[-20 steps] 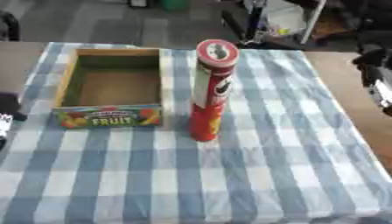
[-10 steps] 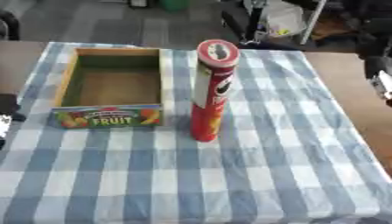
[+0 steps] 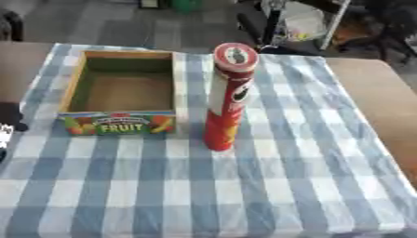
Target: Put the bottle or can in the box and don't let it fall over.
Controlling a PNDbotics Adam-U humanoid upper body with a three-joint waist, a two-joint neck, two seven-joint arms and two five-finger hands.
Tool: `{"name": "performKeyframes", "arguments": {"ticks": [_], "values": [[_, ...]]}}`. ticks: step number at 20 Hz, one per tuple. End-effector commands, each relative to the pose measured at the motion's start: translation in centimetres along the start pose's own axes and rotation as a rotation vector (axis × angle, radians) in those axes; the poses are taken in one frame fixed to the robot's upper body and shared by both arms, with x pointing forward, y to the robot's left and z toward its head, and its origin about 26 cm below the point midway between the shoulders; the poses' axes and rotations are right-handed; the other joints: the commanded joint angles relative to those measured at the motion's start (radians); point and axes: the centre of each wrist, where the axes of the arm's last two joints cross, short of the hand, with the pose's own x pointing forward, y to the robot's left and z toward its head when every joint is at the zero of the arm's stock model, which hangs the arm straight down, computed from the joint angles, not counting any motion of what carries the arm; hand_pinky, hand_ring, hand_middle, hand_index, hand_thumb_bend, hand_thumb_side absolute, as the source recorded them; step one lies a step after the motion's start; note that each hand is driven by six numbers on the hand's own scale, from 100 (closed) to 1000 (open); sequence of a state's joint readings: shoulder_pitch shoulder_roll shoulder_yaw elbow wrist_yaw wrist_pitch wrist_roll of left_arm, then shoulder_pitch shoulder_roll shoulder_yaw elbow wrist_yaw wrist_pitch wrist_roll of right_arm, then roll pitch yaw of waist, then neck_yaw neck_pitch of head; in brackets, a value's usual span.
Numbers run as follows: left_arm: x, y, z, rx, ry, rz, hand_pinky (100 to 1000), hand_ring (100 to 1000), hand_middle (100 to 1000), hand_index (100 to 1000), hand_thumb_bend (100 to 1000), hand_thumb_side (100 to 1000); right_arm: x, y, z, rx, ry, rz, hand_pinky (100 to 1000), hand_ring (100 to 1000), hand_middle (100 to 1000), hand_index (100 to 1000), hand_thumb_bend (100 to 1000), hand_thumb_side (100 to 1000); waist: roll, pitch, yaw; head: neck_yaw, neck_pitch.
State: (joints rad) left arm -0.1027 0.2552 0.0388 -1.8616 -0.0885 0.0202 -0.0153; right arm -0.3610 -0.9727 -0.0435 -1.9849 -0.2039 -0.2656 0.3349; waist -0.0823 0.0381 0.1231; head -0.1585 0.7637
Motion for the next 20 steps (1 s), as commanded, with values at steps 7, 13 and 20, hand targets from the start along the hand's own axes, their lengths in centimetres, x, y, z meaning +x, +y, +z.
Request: {"name": "performKeyframes", "arguments": {"ticks": [7,13,20], "values": [[0.7,-0.4,-0.5,-0.034,-0.034,0.012,674,516,520,666,393,629,2.9,-2.5,-6.0,0.455,-0.077,0.085,857,922,986,1000,269,447,0.011,-0.009,0.029,-0.029,0.006],[0.9,-0.8,-0.7,-0.053,-0.045,0.024,674,516,520,665,391,630,1.2,-1.8,-8.9,0.608,-0.023,0.156,880,945,997,1000,277,451,0.019,-0.005,0.052,-0.048,0.005],[1.3,-1.3,-1.1,-0.072,-0.063,0.039,674,516,520,666,392,630,-3.0,0.2,-10.8,0.648,0.073,0.159,889,959,998,1000,274,464,0.025,0.004,0.090,-0.080,-0.010]]}}
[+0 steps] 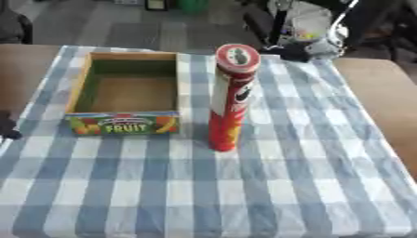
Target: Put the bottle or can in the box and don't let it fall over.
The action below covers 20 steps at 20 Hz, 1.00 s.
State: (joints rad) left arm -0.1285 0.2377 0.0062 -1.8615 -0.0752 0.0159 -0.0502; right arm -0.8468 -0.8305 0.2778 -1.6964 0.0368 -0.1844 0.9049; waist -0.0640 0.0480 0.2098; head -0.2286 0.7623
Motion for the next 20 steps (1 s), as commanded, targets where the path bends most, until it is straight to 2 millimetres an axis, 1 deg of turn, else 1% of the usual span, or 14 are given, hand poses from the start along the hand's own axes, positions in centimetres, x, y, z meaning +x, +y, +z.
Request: {"name": "performKeyframes", "arguments": {"ticks": [1,5,10,14,17,20], "values": [[0.7,0.0,-0.5,-0.013,-0.031,0.001,674,516,520,666,392,630,-1.7,-0.2,-0.2,0.009,0.066,0.001,889,961,997,1000,275,466,0.007,-0.005,0.008,-0.012,-0.009],[0.7,-0.1,-0.5,-0.014,-0.033,0.004,674,516,520,666,391,630,-3.3,0.4,-0.6,0.022,0.112,-0.010,905,975,1000,1000,278,479,0.008,-0.002,0.019,-0.013,-0.010],[0.8,-0.2,-0.6,-0.016,-0.033,0.006,674,516,520,666,392,630,-4.0,0.8,-1.1,0.041,0.127,-0.005,918,985,1000,1000,286,503,0.007,-0.001,0.022,-0.015,-0.012],[0.8,-0.2,-0.6,-0.017,-0.034,0.008,674,516,520,666,392,629,-4.9,1.3,-1.4,0.049,0.146,-0.035,916,984,995,1000,285,523,0.007,-0.001,0.028,-0.016,-0.011],[0.8,-0.2,-0.6,-0.016,-0.034,0.009,673,516,520,666,392,629,-5.7,1.9,-1.5,0.055,0.164,-0.068,907,974,981,1000,285,532,0.006,-0.001,0.031,-0.016,-0.012],[0.8,-0.2,-0.6,-0.015,-0.034,0.009,673,516,520,666,393,629,-6.2,2.3,-1.5,0.065,0.175,-0.079,894,957,966,998,288,536,0.005,0.000,0.033,-0.017,-0.014]]}}
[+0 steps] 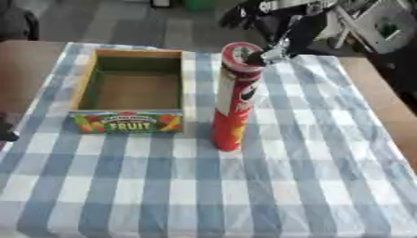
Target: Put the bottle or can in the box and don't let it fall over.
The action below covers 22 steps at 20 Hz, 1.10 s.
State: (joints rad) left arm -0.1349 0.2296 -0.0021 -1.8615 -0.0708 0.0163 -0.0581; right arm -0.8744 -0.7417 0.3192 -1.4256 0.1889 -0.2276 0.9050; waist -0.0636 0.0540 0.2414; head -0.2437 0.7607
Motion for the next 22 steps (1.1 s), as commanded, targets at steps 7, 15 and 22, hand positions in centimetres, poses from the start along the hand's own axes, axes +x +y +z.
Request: {"name": "performKeyframes", "arguments": {"ticks": [7,15,22], "values": [[0.6,0.2,-0.4,-0.001,-0.027,-0.004,673,515,519,667,393,629,-0.2,-0.1,-0.1,0.024,0.019,0.040,857,925,948,985,292,541,0.003,-0.006,0.005,-0.003,-0.012],[0.7,0.1,-0.4,0.000,-0.027,-0.002,673,515,519,667,394,629,-0.2,0.4,-0.6,0.056,0.026,0.076,847,918,952,989,279,471,0.001,-0.007,0.011,-0.005,-0.014],[0.6,0.1,-0.4,0.003,-0.027,-0.003,673,515,519,667,395,628,-0.7,0.9,-0.7,0.087,0.053,0.116,795,874,936,981,284,476,-0.001,-0.008,0.012,-0.005,-0.016]]}}
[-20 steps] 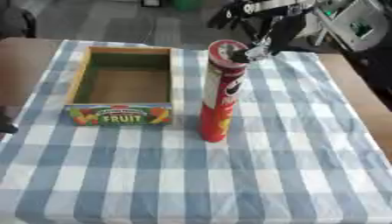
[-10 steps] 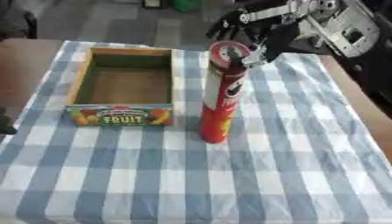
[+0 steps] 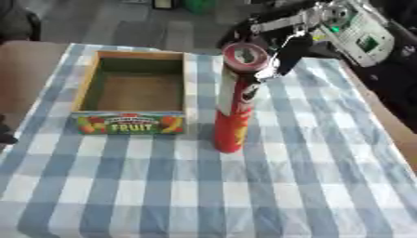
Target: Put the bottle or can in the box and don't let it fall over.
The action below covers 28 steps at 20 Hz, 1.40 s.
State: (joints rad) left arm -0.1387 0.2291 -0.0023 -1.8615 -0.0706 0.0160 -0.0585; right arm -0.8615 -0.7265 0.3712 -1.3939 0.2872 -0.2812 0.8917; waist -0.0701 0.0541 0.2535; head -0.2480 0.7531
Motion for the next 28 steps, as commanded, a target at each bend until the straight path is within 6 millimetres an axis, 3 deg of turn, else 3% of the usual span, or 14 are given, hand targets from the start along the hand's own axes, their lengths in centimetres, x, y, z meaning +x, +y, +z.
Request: {"name": "performKeyframes", "arguments": {"ticks": [1,5,7,11,17,18,28], "values": [[0.6,0.2,-0.3,0.003,-0.023,-0.003,673,515,519,667,395,628,-0.2,-0.7,0.9,0.017,0.022,0.053,776,856,928,977,285,479,0.005,-0.009,0.000,0.000,-0.009],[0.6,0.2,-0.3,0.004,-0.023,-0.003,673,515,519,667,396,628,-0.5,-0.4,0.9,0.029,0.035,0.061,687,727,860,956,261,504,0.006,-0.009,-0.001,0.001,-0.008],[0.6,0.2,-0.3,0.004,-0.023,-0.003,673,515,518,667,396,628,-0.6,-0.5,1.1,0.024,0.041,0.054,628,628,804,939,199,544,0.006,-0.009,-0.001,0.002,-0.007],[0.6,0.2,-0.3,0.007,-0.023,-0.004,673,515,518,667,396,628,-0.5,-1.1,1.7,0.000,0.062,0.047,551,537,704,889,100,566,0.006,-0.009,-0.002,0.004,-0.006],[0.6,0.2,-0.3,0.009,-0.023,-0.004,673,515,518,667,396,628,0.2,-2.2,2.8,-0.040,0.084,0.064,514,504,670,862,100,544,0.006,-0.009,-0.002,0.008,-0.006],[0.6,0.2,-0.3,0.010,-0.023,-0.005,673,515,518,667,397,627,0.4,-2.6,3.1,-0.053,0.083,0.069,498,491,661,857,100,574,0.006,-0.010,-0.002,0.009,-0.007],[0.8,0.1,-0.6,0.000,-0.035,0.001,673,515,517,668,399,626,2.2,-6.8,6.6,-0.270,0.031,0.080,464,466,618,822,100,453,0.010,-0.016,0.027,0.011,-0.006]]}}
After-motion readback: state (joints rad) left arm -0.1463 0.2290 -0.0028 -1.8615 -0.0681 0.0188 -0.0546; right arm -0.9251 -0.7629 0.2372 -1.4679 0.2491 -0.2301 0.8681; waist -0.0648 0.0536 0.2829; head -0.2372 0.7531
